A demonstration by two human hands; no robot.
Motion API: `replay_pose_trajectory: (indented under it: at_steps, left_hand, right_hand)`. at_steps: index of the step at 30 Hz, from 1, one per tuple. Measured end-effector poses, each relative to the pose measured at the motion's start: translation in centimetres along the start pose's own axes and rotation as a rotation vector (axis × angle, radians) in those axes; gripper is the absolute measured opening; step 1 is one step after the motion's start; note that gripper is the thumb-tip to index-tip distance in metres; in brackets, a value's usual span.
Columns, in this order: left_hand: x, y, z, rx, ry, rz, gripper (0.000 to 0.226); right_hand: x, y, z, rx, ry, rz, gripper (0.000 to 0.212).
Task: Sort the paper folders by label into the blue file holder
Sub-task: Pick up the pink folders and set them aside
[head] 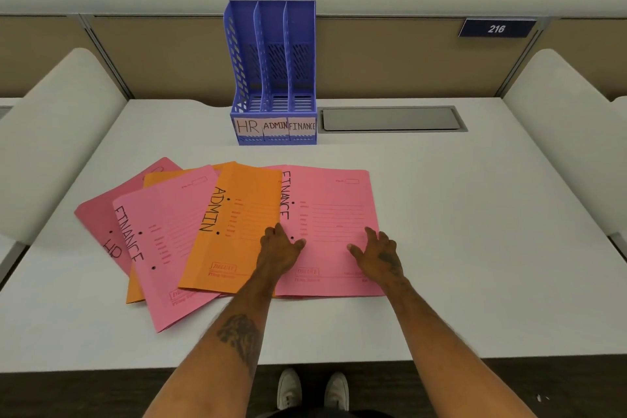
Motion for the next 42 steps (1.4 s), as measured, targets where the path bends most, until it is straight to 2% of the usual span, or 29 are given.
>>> replay_pose_trajectory:
  at_steps: [2, 5, 11, 16, 20, 23, 26, 28, 30, 33, 37, 40, 42]
  left_hand:
    - [0.2, -0.2, 0.1, -0.062, -0.033, 0.003, 0.065]
    - [0.4, -0.7, 0.3, -0.275, -0.077, -0.012, 0.056]
    - [0.0, -1.6, -0.5, -0.608, -0.094, -0.041, 0.055]
    - [0.0, -2.6, -2.2, -0.782, -0.025, -0.036, 0.039]
    - [-0.2, -4.5, -3.1, -0.888, 0.049, -0.019, 0.024]
    - [-0.5, -6.7, -3.1, -0.932, 0.078, -0.021, 0.022]
    - [-0.7, -8.5, -2.6, -0.971, 0.098, -0.018, 0.023]
    - [-0.9, -9.4, -2.1, -0.992, 0.112, -0.033, 0.023]
    - [-1.2, -10.3, -1.5, -1.017, 0.129, -0.052, 0.022]
    - [-2.0, -11.5, -0.7, -1.044, 0.159, -0.066, 0.021]
    - [-2.6, -12.5, 1.0, -1.057, 0.148, -0.070, 0.031]
    - [-3.1, -13.7, 3.5, -0.953, 0.046, -0.126, 0.051]
    - [-3.1, -14.9, 6.8, -0.812, -0.061, -0.223, 0.063]
  right_hand:
    - [0.1, -0.2, 0.0, 0.078, 0.020, -0.020, 0.071]
    - [0.2, -0.4, 0.0, 0.163, 0.037, -0.040, 0.068]
    - [0.2, -1.0, 0.0, 0.261, 0.033, -0.040, 0.067]
    - [0.7, -1.9, 0.7, 0.332, 0.002, 0.037, 0.074]
    - [1.3, -4.1, 1.5, 0.425, -0.027, 0.034, 0.080]
    - [1.8, -6.1, 2.3, 0.602, -0.039, 0.040, 0.085]
    - [2.0, -7.4, 3.8, 0.881, -0.065, 0.099, 0.089]
    - [2.0, -8.0, 5.1, 1.017, -0.097, 0.185, 0.077]
    - [1.8, -8.1, 6.7, 1.109, -0.160, 0.297, 0.053]
    - [1.6, -8.3, 8.6, 1.132, -0.229, 0.334, 0.035]
    - [1.8, -7.8, 10.4, 1.122, -0.265, 0.290, 0.036]
    - [2.0, -6.7, 11.1, 1.084, -0.258, 0.273, 0.035]
    - [2.2, -6.1, 11.5, 1.062, -0.255, 0.268, 0.033]
Point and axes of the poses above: each hand's wrist, its own x-axis towards the middle knuckle, its own y-axis out of the palm, z = x × y, the point moved 6 cm from there along x, towards the middle knuckle, and after that the axes turned 4 degrees about z, right-handed, at the moved point
